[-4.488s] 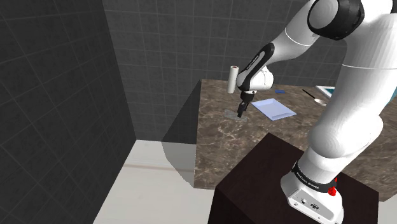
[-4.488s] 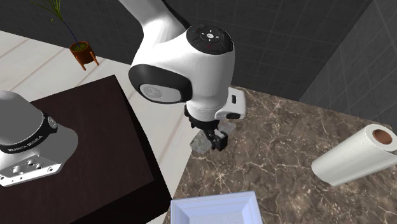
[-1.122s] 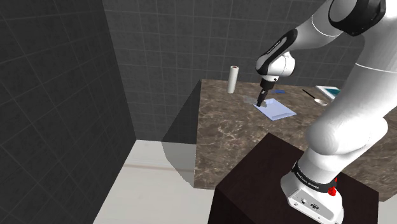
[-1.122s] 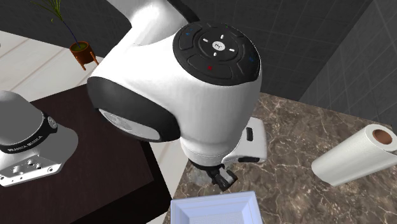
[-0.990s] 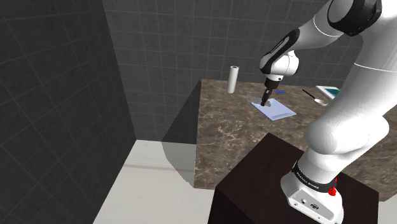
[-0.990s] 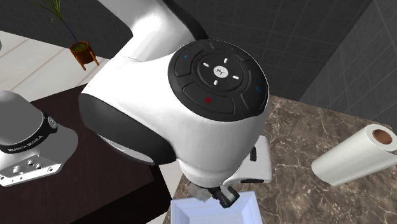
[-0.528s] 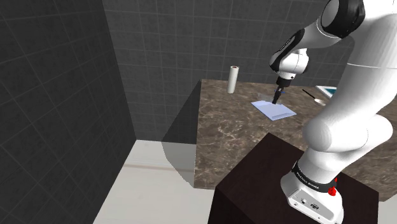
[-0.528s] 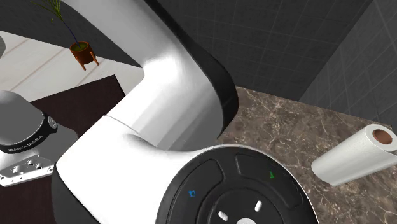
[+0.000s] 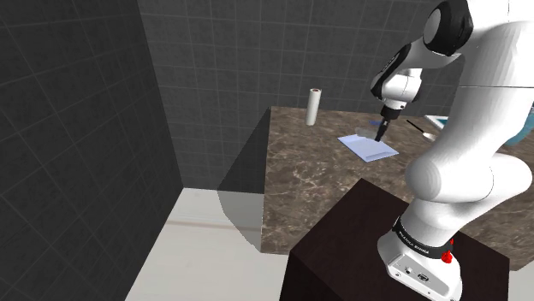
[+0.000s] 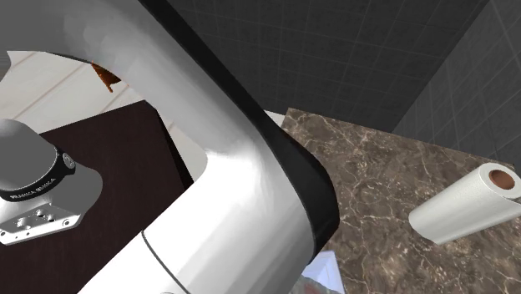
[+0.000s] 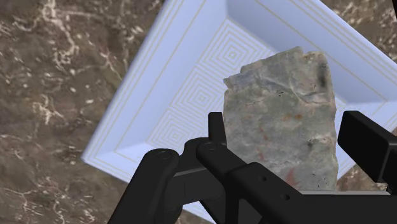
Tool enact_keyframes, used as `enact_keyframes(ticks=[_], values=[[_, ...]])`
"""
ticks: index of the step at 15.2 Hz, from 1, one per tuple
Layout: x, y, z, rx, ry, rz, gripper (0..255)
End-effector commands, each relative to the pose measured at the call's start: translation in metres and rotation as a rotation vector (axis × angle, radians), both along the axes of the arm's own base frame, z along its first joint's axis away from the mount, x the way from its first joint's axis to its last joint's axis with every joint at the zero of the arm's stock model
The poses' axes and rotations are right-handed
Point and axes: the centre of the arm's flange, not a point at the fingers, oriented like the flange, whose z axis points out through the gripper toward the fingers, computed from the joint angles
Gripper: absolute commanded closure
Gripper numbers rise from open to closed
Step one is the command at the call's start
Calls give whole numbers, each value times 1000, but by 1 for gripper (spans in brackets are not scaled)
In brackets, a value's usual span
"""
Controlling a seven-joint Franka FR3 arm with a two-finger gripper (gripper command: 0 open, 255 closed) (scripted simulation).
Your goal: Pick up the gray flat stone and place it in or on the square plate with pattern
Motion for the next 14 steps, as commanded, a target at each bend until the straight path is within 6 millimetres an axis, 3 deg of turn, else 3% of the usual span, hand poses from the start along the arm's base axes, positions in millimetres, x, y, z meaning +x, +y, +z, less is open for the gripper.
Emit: enact_keyframes(ticks=[1, 10, 14], values=[[-1, -1, -12, 0, 0, 0, 255], [-1, -1, -60, 0, 0, 0, 255], [-1, -1, -60, 0, 0, 0, 255]])
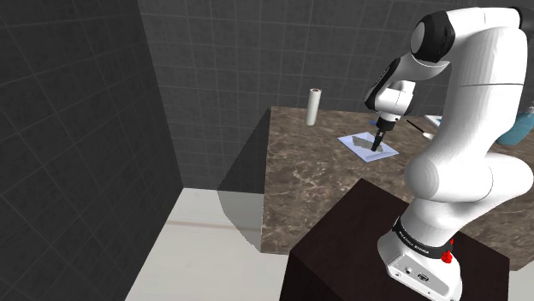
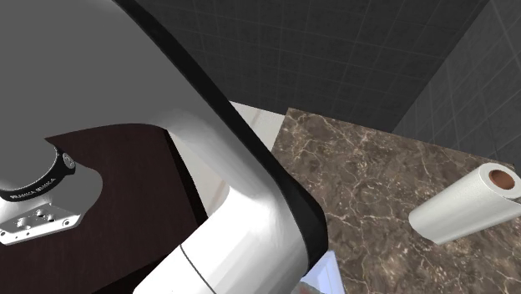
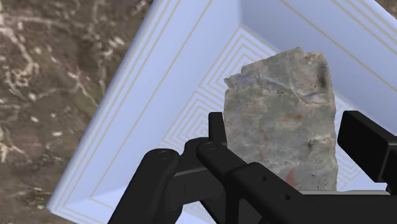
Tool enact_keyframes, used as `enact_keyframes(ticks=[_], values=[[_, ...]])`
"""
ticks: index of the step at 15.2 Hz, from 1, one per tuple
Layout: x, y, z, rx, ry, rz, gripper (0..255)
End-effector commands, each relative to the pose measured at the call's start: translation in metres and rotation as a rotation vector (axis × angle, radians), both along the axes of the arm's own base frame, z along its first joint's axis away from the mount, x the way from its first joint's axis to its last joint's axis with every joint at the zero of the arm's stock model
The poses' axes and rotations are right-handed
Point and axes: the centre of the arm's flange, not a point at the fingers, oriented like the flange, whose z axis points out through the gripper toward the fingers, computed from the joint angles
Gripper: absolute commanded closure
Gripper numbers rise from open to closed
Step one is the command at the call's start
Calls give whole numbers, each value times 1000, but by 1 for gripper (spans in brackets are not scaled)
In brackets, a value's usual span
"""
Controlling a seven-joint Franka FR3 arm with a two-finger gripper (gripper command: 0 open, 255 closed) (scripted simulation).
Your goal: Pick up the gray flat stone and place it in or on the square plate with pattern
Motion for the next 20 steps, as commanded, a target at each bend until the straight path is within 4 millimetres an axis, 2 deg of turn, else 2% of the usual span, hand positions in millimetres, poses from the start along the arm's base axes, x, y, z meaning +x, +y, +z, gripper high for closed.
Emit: enact_keyframes(ticks=[1, 4, 5, 10, 14, 20], values=[[0, 0, 0, 0, 0, 0, 255], [0, 0, 0, 0, 0, 0, 255], [0, 0, 0, 0, 0, 0, 0], [0, 0, 0, 0, 0, 0, 0], [-1, -2, 50, 0, 0, 0, 0], [-1, -2, 50, 0, 0, 0, 0]])
